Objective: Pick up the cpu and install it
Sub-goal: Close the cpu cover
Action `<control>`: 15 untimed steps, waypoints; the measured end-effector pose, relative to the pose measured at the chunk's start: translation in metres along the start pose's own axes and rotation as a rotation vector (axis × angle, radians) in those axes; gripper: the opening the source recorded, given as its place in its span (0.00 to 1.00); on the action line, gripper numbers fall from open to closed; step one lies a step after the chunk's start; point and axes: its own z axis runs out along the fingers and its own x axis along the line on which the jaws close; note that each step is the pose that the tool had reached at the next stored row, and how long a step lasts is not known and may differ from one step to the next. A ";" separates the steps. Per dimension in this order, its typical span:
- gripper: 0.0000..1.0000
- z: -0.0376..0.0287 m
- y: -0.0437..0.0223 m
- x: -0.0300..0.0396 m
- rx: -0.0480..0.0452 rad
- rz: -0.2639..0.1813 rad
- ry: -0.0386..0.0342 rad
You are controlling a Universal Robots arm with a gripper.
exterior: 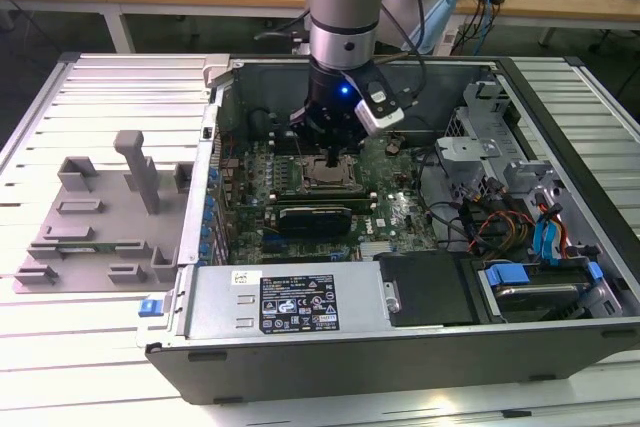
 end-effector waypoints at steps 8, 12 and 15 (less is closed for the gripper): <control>0.11 0.0006 -0.0064 0.0051 0.0005 -0.006 -0.0126; 0.11 -0.0072 -0.0066 0.0051 0.0002 -0.006 -0.0127; 0.11 -0.0105 -0.0066 0.0050 0.0000 -0.006 -0.0129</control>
